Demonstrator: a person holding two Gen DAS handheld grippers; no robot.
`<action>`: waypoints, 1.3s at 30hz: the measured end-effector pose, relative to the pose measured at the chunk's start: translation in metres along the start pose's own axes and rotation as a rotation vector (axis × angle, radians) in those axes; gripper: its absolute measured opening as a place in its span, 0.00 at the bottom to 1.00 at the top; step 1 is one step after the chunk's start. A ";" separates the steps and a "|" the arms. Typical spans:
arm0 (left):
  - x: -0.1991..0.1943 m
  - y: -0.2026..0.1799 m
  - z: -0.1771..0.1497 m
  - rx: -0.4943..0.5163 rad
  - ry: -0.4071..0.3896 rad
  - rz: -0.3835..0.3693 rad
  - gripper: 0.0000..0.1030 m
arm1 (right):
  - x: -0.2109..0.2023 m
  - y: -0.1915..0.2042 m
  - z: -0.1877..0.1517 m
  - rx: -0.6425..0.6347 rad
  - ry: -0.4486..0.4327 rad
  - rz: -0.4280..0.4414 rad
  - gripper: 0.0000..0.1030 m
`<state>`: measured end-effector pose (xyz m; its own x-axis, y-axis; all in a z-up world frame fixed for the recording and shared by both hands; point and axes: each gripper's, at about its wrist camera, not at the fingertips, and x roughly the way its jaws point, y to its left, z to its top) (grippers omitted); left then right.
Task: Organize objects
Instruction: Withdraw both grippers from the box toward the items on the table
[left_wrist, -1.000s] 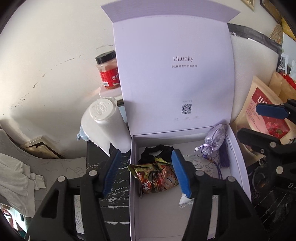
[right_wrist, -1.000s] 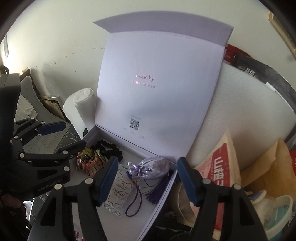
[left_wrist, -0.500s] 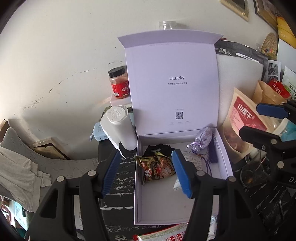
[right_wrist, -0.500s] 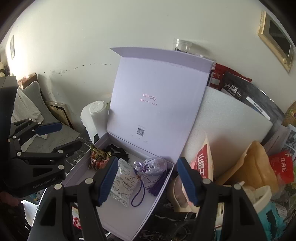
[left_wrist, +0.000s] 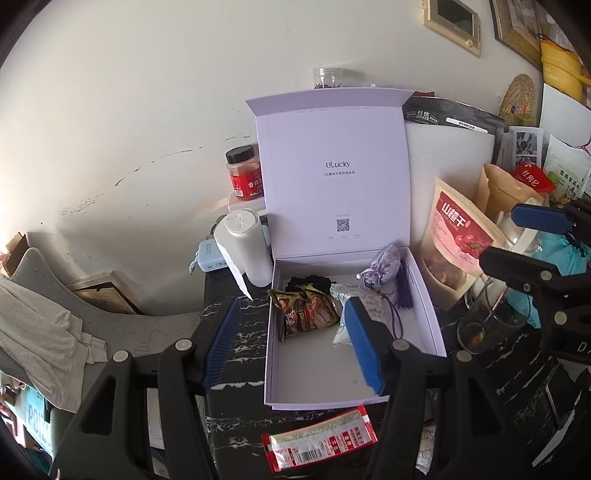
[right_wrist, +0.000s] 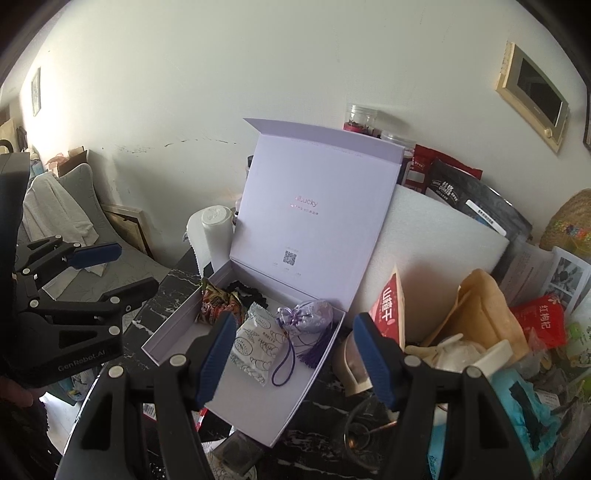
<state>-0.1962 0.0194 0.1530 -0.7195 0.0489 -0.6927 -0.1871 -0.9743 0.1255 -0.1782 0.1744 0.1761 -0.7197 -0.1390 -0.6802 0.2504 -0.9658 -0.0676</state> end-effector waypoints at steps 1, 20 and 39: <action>-0.005 -0.001 -0.003 -0.001 -0.002 0.001 0.55 | -0.003 0.001 -0.002 -0.001 -0.003 0.000 0.65; -0.073 -0.010 -0.075 -0.035 -0.016 -0.006 0.55 | -0.053 0.026 -0.056 -0.023 -0.013 0.016 0.65; -0.084 -0.029 -0.152 -0.053 0.046 -0.045 0.55 | -0.063 0.037 -0.127 -0.016 0.024 0.059 0.65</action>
<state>-0.0285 0.0101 0.1000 -0.6799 0.0837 -0.7285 -0.1817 -0.9817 0.0567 -0.0410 0.1754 0.1240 -0.6877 -0.1898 -0.7007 0.3021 -0.9525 -0.0386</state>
